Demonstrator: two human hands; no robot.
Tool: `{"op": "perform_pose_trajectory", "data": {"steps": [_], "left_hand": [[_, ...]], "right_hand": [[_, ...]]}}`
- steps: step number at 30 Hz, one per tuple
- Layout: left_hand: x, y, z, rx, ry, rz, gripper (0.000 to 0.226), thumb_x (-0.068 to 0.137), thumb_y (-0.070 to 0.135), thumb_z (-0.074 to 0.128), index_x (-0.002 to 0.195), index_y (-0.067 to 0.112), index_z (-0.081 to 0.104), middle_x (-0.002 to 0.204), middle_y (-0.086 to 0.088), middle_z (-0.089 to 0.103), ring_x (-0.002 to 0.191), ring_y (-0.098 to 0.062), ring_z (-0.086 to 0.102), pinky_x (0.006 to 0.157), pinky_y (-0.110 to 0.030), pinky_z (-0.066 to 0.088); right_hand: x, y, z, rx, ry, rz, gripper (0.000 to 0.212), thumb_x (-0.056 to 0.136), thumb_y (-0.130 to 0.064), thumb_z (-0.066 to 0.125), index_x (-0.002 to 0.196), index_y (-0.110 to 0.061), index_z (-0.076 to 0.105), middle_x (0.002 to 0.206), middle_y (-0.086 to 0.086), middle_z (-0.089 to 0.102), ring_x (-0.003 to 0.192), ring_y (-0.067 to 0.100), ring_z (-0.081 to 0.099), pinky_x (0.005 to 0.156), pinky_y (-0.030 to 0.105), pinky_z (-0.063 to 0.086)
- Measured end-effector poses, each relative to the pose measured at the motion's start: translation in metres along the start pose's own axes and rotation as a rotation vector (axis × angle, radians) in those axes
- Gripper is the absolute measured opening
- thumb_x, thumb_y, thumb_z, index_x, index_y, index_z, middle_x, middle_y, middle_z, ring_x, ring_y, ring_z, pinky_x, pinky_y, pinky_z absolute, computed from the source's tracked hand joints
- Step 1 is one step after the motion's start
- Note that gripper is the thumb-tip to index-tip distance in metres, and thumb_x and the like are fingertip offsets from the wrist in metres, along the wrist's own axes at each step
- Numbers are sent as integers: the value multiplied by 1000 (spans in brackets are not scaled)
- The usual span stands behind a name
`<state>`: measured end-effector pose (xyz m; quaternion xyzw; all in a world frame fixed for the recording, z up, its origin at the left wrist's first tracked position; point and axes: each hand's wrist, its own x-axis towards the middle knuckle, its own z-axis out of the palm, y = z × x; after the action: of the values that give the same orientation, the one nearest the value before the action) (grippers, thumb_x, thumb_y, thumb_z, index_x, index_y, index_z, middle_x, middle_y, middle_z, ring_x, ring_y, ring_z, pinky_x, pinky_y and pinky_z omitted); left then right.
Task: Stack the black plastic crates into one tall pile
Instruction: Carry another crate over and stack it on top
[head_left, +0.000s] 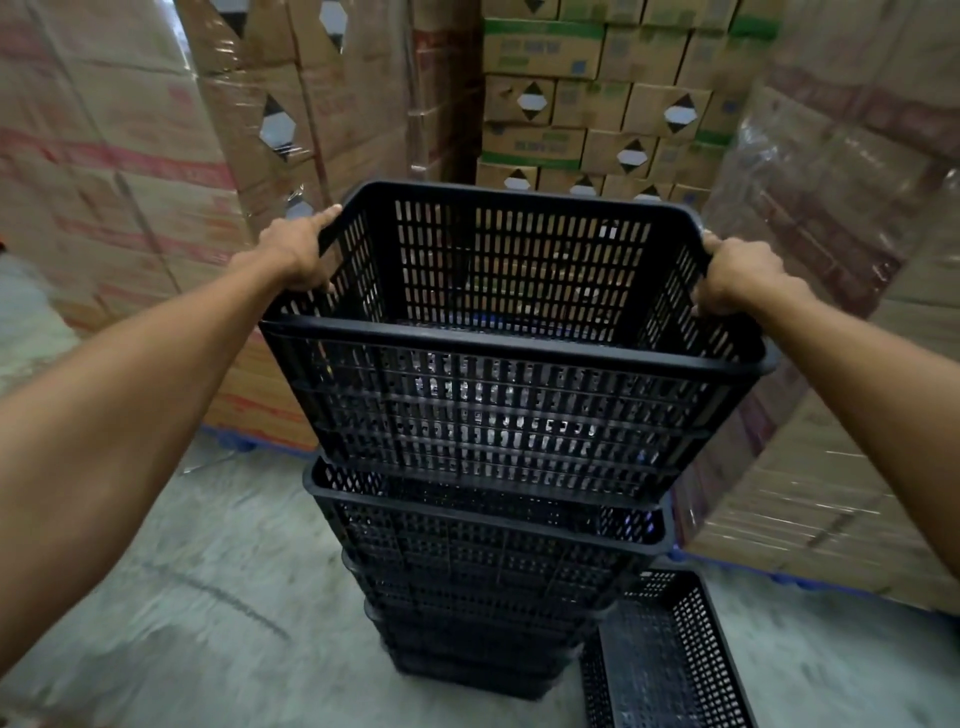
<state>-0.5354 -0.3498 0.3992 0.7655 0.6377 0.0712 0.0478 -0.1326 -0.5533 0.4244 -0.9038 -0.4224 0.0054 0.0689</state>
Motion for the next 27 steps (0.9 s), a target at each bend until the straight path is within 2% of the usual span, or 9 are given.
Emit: {"op": "perform_pose_trajectory", "data": {"steps": [4,7,14,19,23,27], "left_hand": [[-7,-1,-5,-23,-10,-7,116,64,24,89,152,44,17,143,-21,49,127,-44,49,105,-49,45],[-13,-2,-7,-31,-13,0,116,64,26,89,152,44,16,143,-22,48,127,-45,49,105,-50,45],[-33,-7,-11,-47,-13,5,116,65,23,88,152,44,15,142,-23,48,126,-44,51,105,-49,46],[-39,-12,-7,-61,-23,-8,117,63,22,89,151,46,17,143,-22,48,127,-43,50,107,-49,45],[-39,-6,-15,-80,-18,-7,111,68,14,86,153,41,18,147,-21,42,131,-43,45,107,-48,42],[-35,-5,-14,-60,-14,-3,108,70,12,84,153,39,20,147,-21,43,130,-44,46,105,-48,43]], "right_hand": [[-7,1,-7,-8,-8,-22,89,75,-18,79,150,-21,31,126,23,55,113,42,58,88,43,52],[-14,5,-9,-28,-16,-19,84,71,-22,83,143,-18,39,122,22,57,109,41,59,85,42,52],[-27,10,-11,-28,-24,-17,80,70,-19,83,140,-9,46,123,23,58,108,40,60,88,43,53],[-31,10,-11,-43,-20,-33,65,69,-15,84,126,-4,55,117,24,61,106,40,62,87,43,54],[-24,9,-16,-31,-28,-16,64,70,-14,83,124,1,54,120,25,59,109,41,61,87,43,53],[-26,4,-22,-76,-51,-58,66,61,-19,87,118,-3,58,113,23,61,102,40,64,85,44,55]]}}
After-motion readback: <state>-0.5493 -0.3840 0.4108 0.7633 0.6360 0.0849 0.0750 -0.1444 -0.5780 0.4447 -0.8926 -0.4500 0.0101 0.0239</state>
